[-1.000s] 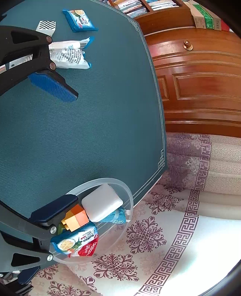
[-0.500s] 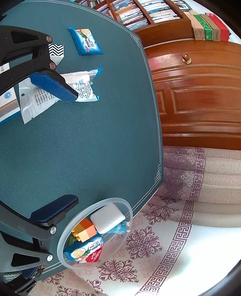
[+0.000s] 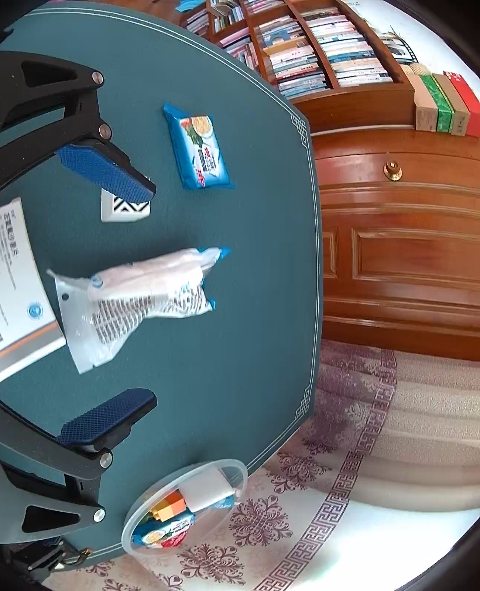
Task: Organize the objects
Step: 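Approach the black-and-white chevron cube with the left gripper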
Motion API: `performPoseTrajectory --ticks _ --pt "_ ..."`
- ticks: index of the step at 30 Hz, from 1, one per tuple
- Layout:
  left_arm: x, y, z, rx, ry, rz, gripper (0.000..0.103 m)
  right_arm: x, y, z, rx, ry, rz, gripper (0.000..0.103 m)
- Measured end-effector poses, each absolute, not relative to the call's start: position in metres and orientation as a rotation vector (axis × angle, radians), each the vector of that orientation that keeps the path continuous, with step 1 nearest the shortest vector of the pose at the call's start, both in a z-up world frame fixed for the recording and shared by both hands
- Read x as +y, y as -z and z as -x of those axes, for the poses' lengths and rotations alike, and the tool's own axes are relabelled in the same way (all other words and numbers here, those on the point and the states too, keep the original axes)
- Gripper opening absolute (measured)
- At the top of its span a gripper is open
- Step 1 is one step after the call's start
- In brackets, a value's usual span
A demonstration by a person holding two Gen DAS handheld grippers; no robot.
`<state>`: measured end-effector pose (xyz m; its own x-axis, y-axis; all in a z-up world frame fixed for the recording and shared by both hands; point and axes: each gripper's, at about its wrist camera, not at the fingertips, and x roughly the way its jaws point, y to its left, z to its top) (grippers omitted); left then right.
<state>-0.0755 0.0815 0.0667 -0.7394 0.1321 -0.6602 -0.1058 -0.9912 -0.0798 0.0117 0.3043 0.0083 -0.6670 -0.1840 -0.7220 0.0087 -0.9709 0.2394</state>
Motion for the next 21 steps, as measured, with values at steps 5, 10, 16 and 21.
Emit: performPoseTrajectory --ticks 5,10,16,21 --pt "0.050 -0.059 0.078 -0.107 -2.862 1.115 0.102 0.293 -0.006 -0.008 -0.250 2.776 -1.270 0.081" --pt "0.025 -0.051 0.081 -0.141 -2.894 1.153 0.102 0.285 -0.004 -0.007 -0.182 2.787 -1.297 0.086" --pt "0.011 -0.040 0.083 -0.115 -2.921 1.178 0.102 0.279 -0.002 -0.005 -0.146 2.798 -1.305 0.091" --pt "0.007 -0.031 0.090 -0.083 -2.920 1.225 0.102 0.274 0.000 -0.005 -0.110 2.806 -1.305 0.095"
